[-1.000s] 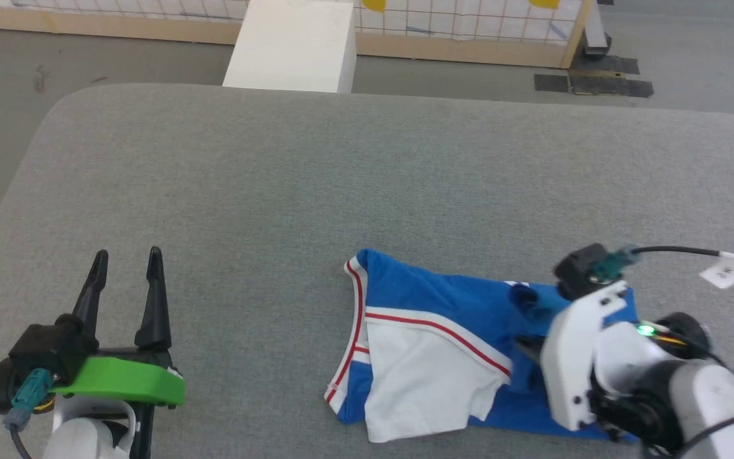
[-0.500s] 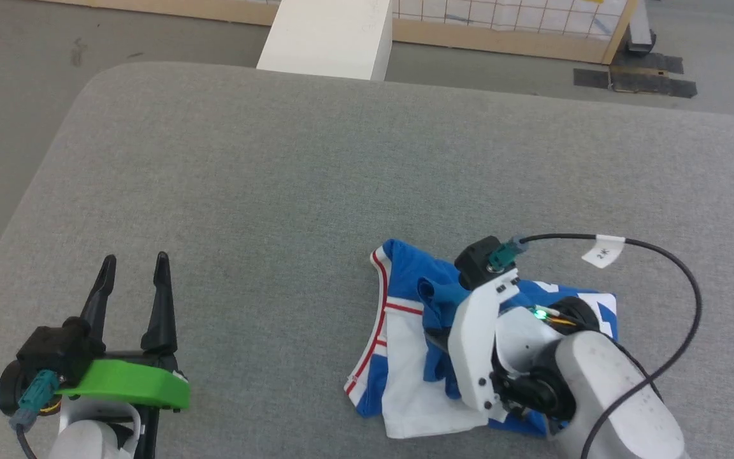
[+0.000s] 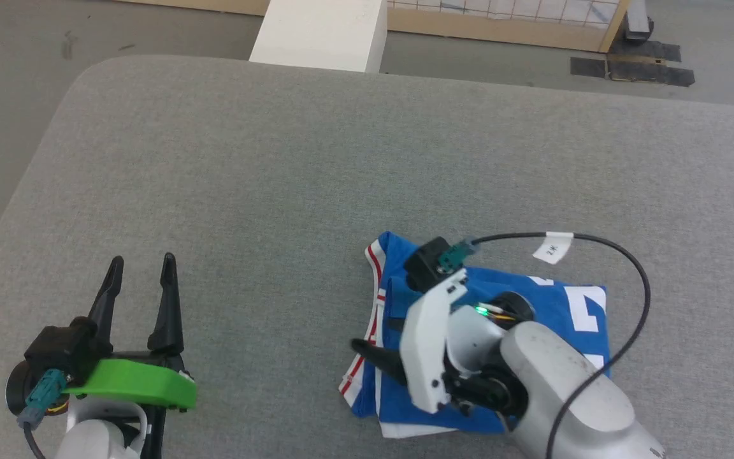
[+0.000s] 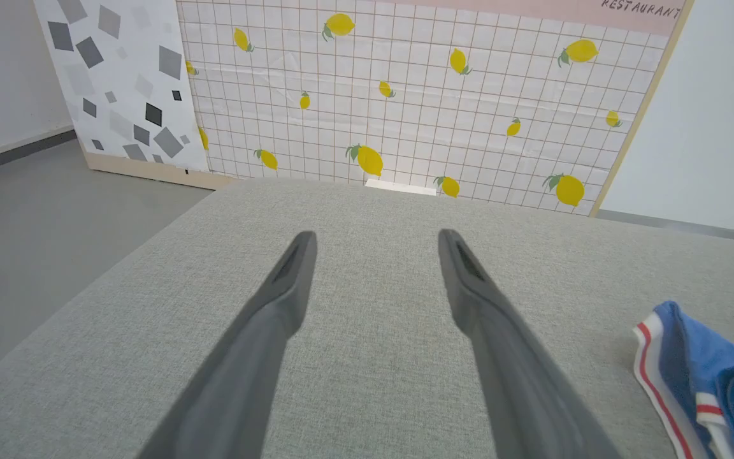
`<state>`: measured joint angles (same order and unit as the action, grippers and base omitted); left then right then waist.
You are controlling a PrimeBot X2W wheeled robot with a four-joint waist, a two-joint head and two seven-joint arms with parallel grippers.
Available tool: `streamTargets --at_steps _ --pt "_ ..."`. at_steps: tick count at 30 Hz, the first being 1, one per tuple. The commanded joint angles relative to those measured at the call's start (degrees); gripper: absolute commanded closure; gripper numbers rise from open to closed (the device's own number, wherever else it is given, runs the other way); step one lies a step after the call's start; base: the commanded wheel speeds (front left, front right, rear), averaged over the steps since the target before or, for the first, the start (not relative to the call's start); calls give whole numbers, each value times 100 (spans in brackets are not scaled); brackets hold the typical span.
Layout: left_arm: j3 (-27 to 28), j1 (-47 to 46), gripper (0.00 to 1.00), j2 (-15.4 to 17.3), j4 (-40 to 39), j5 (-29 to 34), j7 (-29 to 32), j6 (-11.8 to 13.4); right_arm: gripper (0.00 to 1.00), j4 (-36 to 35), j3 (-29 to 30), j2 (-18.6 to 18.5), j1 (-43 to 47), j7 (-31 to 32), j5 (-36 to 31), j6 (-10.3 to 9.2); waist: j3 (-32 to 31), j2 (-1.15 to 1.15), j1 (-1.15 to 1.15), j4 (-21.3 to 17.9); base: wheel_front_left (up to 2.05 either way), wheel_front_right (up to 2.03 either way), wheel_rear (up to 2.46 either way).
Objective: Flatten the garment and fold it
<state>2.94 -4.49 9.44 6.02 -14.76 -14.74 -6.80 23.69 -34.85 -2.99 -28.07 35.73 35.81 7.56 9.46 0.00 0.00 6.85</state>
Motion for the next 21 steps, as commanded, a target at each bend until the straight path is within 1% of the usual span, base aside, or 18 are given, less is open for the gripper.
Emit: streamTargets --at_steps 1,3,5,7,8,11,13,16,19,21 --pt "19 -71 0 -3 3 80 -26 -27 0 -111 -132 11 -162 -101 178 -8 -41 0 0 -69 0 0 0" --pt "46 -59 0 -1 -6 90 -26 -30 0 -287 -285 11 -286 -288 447 -8 -80 0 0 -143 0 0 0" --pt "84 -40 0 6 -31 107 -26 -31 0 -426 -340 11 -429 -496 505 -8 -121 0 0 -239 0 0 0" --pt "114 -25 0 3 -59 122 -26 -32 0 -520 -181 11 -518 -731 411 -8 -160 0 0 -331 0 0 0" --pt "138 -16 0 3 -87 133 -26 -32 0 -539 -33 11 -553 -843 208 -8 -181 0 0 -393 0 0 0" --pt "183 24 0 0 -142 171 -26 -29 0 -618 604 1 -467 -976 -450 -8 -234 0 0 -538 0 0 0" --pt "216 54 0 -13 -176 187 -26 -25 0 -762 1157 -67 -268 -937 -951 -8 -255 0 0 -618 0 0 0" --pt "245 87 0 -36 -225 212 -26 -24 0 -1111 2035 -150 220 -701 -1550 -8 -254 0 0 -715 0 0 0" --pt "238 97 0 -58 -251 229 -26 -30 0 -1404 2677 -253 806 -350 -2093 -8 -222 0 0 -755 0 0 0" --pt "234 96 0 -69 -260 234 -26 -33 0 -1524 2915 -269 1168 -132 -2355 -8 -194 0 0 -767 0 0 0"
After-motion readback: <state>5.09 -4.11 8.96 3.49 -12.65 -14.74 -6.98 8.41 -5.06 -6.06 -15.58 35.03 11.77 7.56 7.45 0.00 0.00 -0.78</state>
